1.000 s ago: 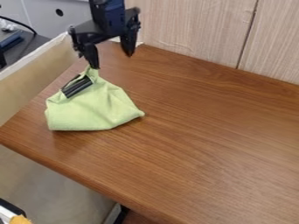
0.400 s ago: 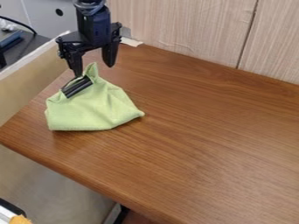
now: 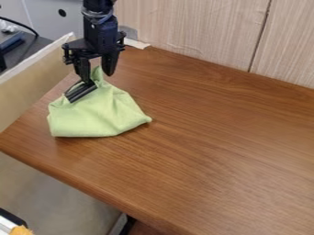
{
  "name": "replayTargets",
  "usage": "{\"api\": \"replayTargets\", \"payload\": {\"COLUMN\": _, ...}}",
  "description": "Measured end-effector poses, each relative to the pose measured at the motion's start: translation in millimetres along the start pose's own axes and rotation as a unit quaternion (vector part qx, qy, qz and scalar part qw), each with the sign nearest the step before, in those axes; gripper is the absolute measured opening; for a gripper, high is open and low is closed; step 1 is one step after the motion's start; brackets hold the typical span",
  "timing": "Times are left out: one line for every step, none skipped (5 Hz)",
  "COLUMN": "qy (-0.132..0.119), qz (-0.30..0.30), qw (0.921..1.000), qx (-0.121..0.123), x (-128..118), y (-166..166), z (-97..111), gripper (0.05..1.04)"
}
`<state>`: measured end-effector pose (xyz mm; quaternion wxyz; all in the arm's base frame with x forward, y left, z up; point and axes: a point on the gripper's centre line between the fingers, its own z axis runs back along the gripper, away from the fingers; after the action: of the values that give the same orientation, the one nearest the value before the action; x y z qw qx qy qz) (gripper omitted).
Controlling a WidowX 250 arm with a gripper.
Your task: Unfold the cloth from top left to bottom right
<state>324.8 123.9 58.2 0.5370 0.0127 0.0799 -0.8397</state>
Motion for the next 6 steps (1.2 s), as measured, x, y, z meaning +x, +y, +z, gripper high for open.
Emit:
{"api": "replayTargets", "payload": {"qy": -0.002, "qz": -0.001, "qw": 1.0, "qx": -0.004, "x": -1, "y": 2, "z": -5, "gripper": 0.365}}
{"api": "replayTargets", "payload": {"qy": -0.001, "qz": 0.004, "qw": 1.0, "qx": -0.004, "x": -3, "y": 1, "z": -5, "gripper": 0.153}}
{"api": "replayTargets", "payload": {"qy": -0.003, "qz": 0.007, "qw": 1.0, "qx": -0.002, "x": -2, "y": 2, "z": -5, "gripper": 0.067}}
{"api": "replayTargets", "payload": {"qy": -0.006, "qz": 0.015, "qw": 0.9999, "qx": 0.004, "x": 1, "y": -1, "z": 6, "gripper": 0.06}}
{"api": "replayTargets", "payload": {"qy": 0.006, "qz": 0.008, "qw": 0.9997, "qx": 0.022, "x": 16, "y": -4, "z": 31, "gripper": 0.06}}
{"api": "replayTargets", "payload": {"qy": 0.005, "qz": -0.018, "qw": 0.9993, "qx": 0.033, "x": 41, "y": -5, "z": 39, "gripper": 0.059}}
